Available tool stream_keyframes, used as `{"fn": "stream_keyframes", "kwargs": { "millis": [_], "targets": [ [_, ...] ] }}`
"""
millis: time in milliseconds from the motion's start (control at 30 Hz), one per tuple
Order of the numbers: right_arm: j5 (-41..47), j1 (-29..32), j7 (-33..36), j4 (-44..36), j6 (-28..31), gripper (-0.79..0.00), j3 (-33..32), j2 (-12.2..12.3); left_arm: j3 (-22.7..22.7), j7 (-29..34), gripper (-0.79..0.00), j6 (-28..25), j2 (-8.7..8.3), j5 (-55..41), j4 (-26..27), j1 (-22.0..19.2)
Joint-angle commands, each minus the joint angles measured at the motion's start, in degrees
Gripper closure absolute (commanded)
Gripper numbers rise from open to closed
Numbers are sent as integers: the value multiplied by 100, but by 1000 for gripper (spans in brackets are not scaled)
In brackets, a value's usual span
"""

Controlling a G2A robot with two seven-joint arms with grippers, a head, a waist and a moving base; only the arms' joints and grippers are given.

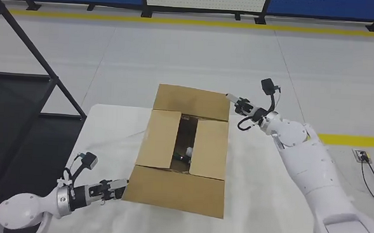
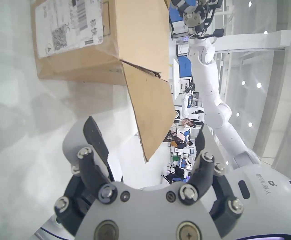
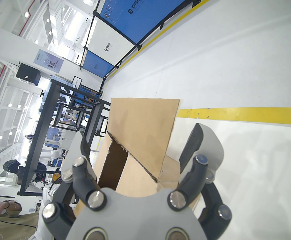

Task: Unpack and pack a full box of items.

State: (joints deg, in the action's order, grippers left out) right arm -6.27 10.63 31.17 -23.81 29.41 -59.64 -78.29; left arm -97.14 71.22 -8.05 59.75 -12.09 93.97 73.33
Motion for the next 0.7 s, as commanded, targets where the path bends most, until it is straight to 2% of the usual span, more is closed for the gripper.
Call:
{"fn": "stream_keyframes", "kwargs": {
  "millis": [0,133,433,667],
  "targets": [
    [-48,94,-130,-128,-116,-785,12,-6,72,-18,-785,2,-4,-10,104,32],
    [-164,112,-366,-210,-412,-785,73,-53,117,115,-785,33,-34,-89,196,55],
    [-89,5,-399,225,-279,-785,163,-203,30,240,-785,3,-97,-464,284,206],
    [562,-45,321,470,488,-785,58,-320,-8,190,-785,-11,-138,-661,304,256]
  ]
}}
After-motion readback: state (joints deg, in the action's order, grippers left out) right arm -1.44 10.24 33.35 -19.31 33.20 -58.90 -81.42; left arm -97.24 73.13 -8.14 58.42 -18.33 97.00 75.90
